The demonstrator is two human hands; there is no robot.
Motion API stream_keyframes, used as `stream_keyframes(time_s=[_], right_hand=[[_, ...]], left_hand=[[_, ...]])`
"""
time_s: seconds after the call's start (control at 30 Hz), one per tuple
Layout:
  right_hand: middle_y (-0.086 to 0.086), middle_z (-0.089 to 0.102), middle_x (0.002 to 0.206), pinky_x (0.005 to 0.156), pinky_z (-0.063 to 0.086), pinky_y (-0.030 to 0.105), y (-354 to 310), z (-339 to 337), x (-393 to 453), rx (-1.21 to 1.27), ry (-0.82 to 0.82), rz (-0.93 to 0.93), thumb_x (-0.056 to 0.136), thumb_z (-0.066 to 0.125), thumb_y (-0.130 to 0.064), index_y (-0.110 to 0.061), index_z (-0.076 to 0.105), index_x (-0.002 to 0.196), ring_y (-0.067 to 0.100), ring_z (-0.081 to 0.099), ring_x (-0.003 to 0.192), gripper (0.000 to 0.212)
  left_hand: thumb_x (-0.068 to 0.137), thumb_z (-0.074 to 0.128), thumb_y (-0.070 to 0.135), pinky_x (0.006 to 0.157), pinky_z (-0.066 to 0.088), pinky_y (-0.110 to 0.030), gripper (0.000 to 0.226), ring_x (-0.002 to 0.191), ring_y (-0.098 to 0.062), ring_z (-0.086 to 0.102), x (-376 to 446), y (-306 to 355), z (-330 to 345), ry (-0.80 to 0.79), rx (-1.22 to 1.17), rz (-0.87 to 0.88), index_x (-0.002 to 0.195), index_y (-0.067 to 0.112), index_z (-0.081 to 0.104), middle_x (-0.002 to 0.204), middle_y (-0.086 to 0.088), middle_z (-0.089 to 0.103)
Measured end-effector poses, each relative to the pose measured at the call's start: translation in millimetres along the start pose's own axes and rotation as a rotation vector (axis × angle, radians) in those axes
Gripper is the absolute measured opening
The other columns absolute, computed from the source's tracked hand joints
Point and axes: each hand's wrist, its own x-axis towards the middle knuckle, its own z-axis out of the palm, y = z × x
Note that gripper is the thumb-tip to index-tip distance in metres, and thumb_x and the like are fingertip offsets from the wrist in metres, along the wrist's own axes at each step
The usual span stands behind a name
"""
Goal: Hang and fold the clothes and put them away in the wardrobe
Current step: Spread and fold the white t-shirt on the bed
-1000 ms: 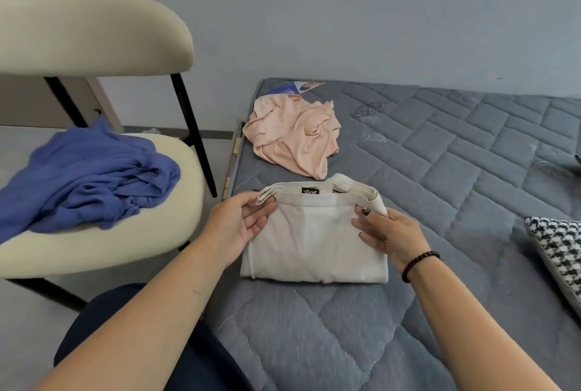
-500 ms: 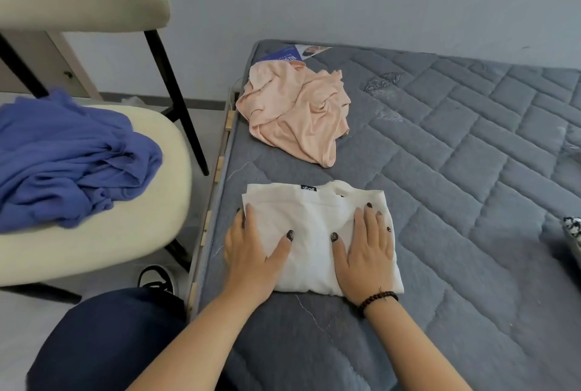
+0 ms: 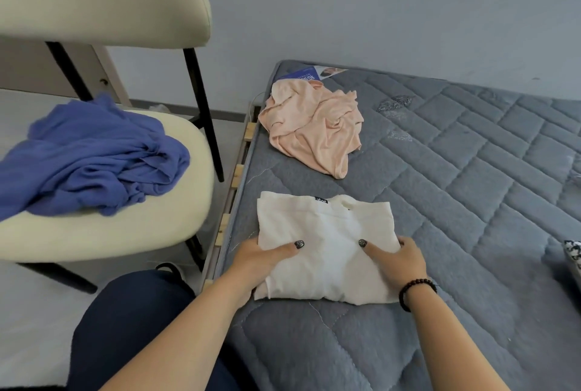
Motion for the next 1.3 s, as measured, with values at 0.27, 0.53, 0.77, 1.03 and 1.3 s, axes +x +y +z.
stream_keyframes(time_s=[0.27, 0.53, 0.77, 1.03, 1.3], right_hand=[[0.003, 0.071, 0.096, 0.080, 0.055, 0.040, -11.8, -2.4, -43.9, 0.246, -0.285, -0.112, 0.077, 0.078, -0.024, -0.017, 0.064, 0.097, 0.023, 0.066, 0.089, 0.026], [0.007, 0.073, 0.093, 0.080, 0.057, 0.045, -86.8, 39.7, -106.6, 0.344, -0.382, -0.349, 0.083, 0.071, -0.023, -0.013, 0.066, 0.094, 0.027, 0.069, 0.087, 0.015], [0.014, 0.071, 0.095, 0.075, 0.056, 0.045, -157.1, 115.8, -138.2, 0.297, -0.515, -0.457, 0.086, 0.067, -0.016, -0.006, 0.064, 0.093, 0.028, 0.068, 0.083, 0.013], [0.005, 0.072, 0.090, 0.074, 0.058, 0.044, -245.2, 232.1, -141.8, 0.169, -0.623, -0.498, 0.086, 0.068, -0.020, -0.018, 0.068, 0.089, 0.025, 0.070, 0.082, 0.004], [0.001, 0.071, 0.091, 0.085, 0.054, 0.054, -363.9, 315.4, -164.9, 0.014, -0.648, -0.477, 0.084, 0.068, -0.029, -0.023, 0.065, 0.093, 0.029, 0.065, 0.091, 0.010]], left_hand=[[0.083, 0.074, 0.021, 0.079, 0.057, -0.032, 0.037, 0.097, -0.015, 0.070, -58.7, -2.7, -10.3, -0.039, -0.100, 0.103, 0.119, 0.021, 0.062, 0.105, 0.004, 0.074], [0.084, 0.071, 0.012, 0.073, 0.057, -0.030, 0.024, 0.087, -0.014, 0.072, -121.1, 30.4, -90.1, 0.151, -0.201, 0.298, 0.106, 0.020, 0.066, 0.094, 0.005, 0.076], [0.086, 0.067, 0.018, 0.060, 0.054, -0.022, 0.017, 0.080, -0.010, 0.072, -132.0, 51.4, -179.8, 0.342, -0.293, 0.340, 0.101, 0.024, 0.066, 0.091, 0.007, 0.076], [0.086, 0.064, 0.039, 0.078, 0.055, -0.033, 0.027, 0.093, -0.010, 0.070, -83.0, 79.9, -301.1, 0.498, -0.335, 0.289, 0.112, 0.035, 0.063, 0.101, 0.014, 0.073], [0.086, 0.068, 0.029, 0.082, 0.056, -0.037, 0.023, 0.089, -0.014, 0.072, -70.9, 173.5, -414.0, 0.531, -0.313, 0.215, 0.108, 0.024, 0.065, 0.098, 0.006, 0.075]])
